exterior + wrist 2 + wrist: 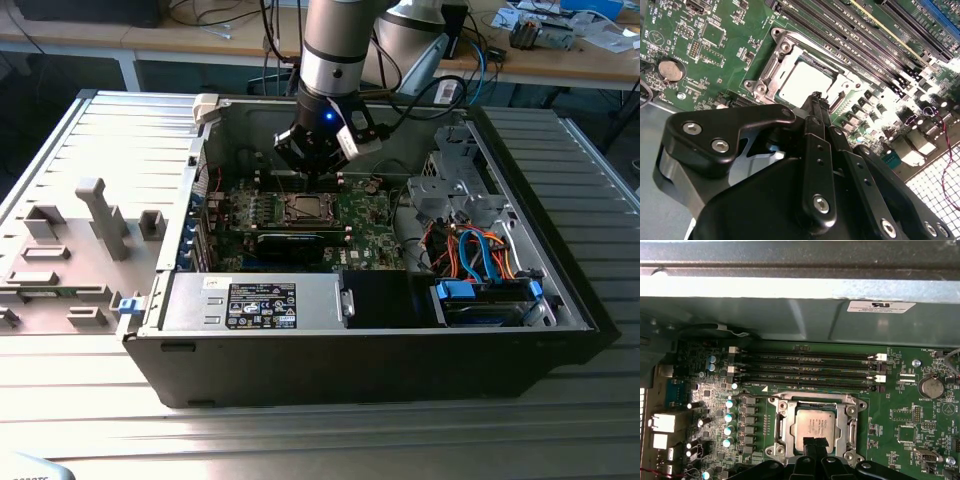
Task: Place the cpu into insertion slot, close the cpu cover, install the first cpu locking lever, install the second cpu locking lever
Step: 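Install the first cpu locking lever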
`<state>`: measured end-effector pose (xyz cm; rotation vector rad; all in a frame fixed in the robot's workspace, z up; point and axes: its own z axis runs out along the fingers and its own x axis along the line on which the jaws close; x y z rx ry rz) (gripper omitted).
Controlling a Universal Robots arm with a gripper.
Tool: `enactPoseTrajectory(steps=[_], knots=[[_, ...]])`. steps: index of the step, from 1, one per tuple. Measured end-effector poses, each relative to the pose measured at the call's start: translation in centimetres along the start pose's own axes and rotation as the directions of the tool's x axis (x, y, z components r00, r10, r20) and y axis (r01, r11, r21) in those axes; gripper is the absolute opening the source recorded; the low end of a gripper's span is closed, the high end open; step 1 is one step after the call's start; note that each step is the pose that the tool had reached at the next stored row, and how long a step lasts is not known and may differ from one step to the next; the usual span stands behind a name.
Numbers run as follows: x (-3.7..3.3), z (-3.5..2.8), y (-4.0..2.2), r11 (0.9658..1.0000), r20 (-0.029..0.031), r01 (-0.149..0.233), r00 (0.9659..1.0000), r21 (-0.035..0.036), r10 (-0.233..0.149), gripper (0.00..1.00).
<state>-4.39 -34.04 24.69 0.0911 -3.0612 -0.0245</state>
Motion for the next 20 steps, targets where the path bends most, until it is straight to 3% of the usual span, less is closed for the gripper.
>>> enactPoseTrajectory(steps=[20], knots=[[-0.01, 0.0, 0.0, 0.9999, -0.0003, 0.016, 0.9999, 0.0013, -0.016, 0.11]])
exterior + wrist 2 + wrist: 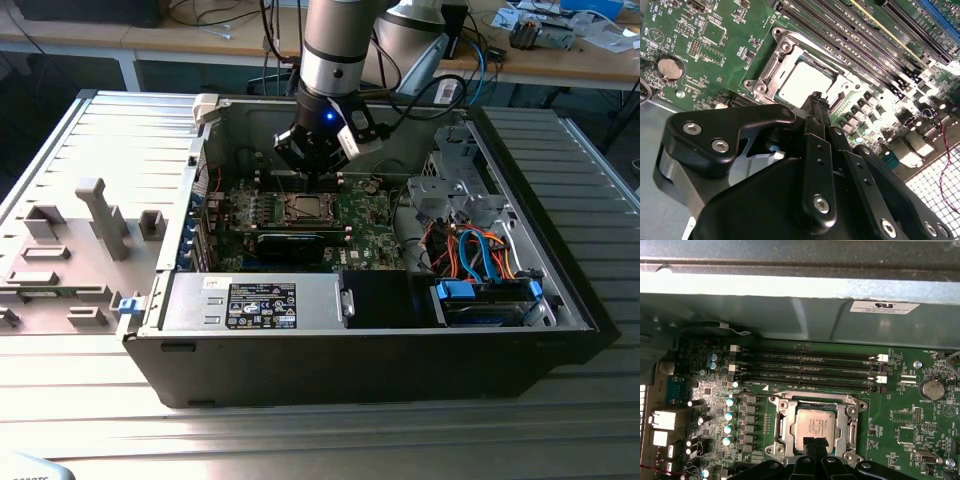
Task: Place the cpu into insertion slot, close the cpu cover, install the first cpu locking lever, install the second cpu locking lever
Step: 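Install the first cpu locking lever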
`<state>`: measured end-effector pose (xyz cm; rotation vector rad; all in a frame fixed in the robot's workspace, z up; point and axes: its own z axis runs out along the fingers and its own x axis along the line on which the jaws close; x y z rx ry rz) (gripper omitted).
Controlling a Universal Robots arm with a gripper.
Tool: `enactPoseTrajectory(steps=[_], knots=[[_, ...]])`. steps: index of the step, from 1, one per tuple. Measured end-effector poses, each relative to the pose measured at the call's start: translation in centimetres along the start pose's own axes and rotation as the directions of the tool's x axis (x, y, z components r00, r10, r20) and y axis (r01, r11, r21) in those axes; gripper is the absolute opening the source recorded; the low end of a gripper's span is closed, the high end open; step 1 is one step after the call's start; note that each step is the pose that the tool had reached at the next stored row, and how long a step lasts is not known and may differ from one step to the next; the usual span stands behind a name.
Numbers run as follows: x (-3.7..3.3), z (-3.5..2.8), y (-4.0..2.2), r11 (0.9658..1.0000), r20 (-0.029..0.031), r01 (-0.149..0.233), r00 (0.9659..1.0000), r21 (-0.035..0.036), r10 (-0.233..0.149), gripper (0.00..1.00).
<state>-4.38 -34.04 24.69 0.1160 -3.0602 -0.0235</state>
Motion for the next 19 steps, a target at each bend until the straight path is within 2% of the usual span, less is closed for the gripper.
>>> enactPoseTrajectory(steps=[19], knots=[[0.0, 0.0, 0.0, 0.9994, -0.0006, 0.035, 0.9994, 0.001, -0.035, 0.11]])
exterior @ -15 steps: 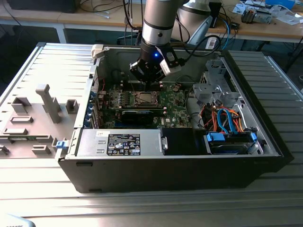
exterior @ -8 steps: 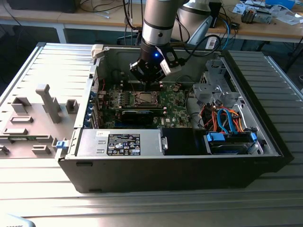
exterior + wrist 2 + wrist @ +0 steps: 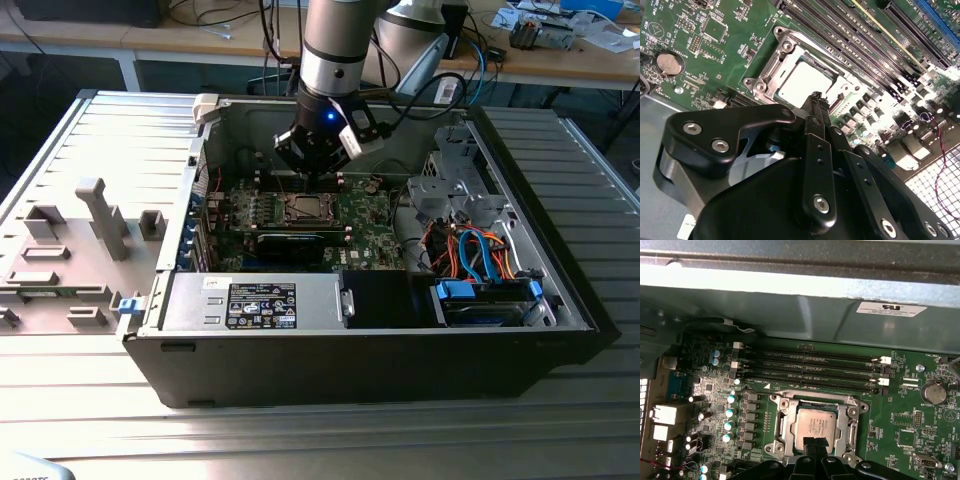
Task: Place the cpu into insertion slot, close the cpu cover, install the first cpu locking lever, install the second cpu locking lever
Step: 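Install the first cpu locking lever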
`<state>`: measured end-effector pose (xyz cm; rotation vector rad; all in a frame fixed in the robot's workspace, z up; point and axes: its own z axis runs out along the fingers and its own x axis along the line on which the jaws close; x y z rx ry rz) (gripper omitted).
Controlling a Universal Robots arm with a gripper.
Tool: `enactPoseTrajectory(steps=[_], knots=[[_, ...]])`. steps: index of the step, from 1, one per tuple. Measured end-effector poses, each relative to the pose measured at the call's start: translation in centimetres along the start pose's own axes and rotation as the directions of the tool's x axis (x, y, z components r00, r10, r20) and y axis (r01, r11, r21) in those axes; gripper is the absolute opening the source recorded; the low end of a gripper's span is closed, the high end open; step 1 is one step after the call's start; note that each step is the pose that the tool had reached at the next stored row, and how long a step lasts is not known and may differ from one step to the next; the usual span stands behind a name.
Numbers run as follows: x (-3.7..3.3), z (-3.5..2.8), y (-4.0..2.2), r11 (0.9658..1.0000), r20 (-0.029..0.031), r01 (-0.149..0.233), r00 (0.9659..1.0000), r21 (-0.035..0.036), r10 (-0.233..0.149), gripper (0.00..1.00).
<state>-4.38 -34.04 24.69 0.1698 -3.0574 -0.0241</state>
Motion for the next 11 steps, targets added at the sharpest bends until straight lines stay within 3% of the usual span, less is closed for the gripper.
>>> enactPoseTrajectory(steps=[8, 11], knots=[[0.0, 0.0, 0.0, 1.0, 0.0, 0.008, 1.0, 0.0002, -0.008, 0.11], [0.0, 0.0, 0.0, 0.9999, 0.0008, 0.011, 0.9999, -0.0075, -0.011, 0.11]])
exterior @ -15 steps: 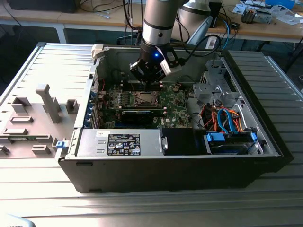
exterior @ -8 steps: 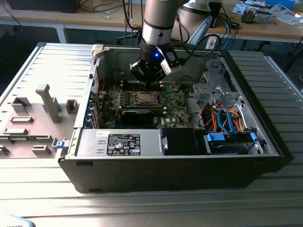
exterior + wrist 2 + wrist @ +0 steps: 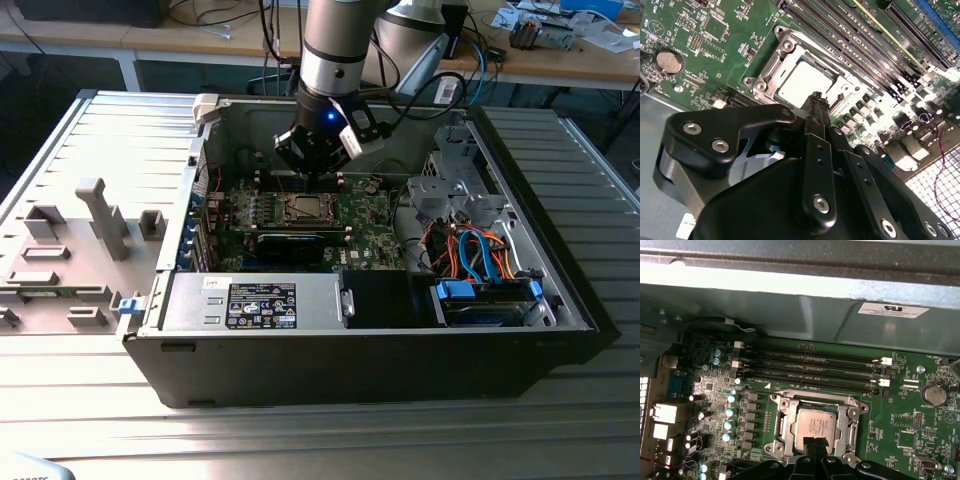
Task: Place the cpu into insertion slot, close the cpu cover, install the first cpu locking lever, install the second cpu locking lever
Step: 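Install the first cpu locking lever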
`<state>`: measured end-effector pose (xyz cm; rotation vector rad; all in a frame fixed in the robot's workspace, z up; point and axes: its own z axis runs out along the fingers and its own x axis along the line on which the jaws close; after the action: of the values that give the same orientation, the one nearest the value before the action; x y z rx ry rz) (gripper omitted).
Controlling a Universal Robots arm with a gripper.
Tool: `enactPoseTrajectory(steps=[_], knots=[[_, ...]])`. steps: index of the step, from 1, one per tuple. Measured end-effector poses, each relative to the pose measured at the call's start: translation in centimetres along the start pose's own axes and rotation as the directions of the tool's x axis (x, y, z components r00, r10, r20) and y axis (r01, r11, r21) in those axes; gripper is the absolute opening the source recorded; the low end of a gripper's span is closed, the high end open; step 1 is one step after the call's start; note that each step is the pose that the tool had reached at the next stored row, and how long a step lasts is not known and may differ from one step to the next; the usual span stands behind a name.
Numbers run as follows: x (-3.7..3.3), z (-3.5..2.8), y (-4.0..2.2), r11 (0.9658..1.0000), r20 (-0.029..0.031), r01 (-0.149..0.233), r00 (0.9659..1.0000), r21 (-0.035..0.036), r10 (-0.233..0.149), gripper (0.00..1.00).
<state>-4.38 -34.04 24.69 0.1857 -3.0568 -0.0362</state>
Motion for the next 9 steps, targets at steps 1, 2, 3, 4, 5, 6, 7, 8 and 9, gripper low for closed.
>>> enactPoseTrajectory(steps=[1, 2, 3, 4, 5, 6, 7, 8, 9], knots=[[0.0, 0.0, 0.0, 1.0, 0.0009, 0.001, 1.0, -0.007, -0.001, 0.11], [0.0, 0.0, 0.0, 0.9998, 0.0022, 0.004, 1.0, -0.0177, -0.004, 0.11], [0.0, 0.0, 0.0, 0.9998, 0.002, 0.011, 0.9999, -0.0172, -0.011, 0.11], [0.0, 0.0, 0.0, 0.9998, 0.002, 0.011, 0.9999, -0.0172, -0.011, 0.11], [0.0, 0.0, 0.0, 0.9998, 0.0019, 0.011, 0.9999, -0.0171, -0.011, 0.11], [0.0, 0.0, 0.0, 0.9998, 0.0019, 0.012, 0.9999, -0.0171, -0.011, 0.11], [0.0, 0.01, 0.0, 0.9998, 0.0041, 0.012, 0.9999, -0.0169, -0.012, 0.11], [0.0, 0.02, 0.0, 0.9998, 0.0163, 0.012, 0.9998, -0.0153, -0.012, 0.11], [0.0, 0.04, 0.0, 0.9998, 0.0256, 0.013, 0.9996, -0.0141, -0.012, 0.11]])
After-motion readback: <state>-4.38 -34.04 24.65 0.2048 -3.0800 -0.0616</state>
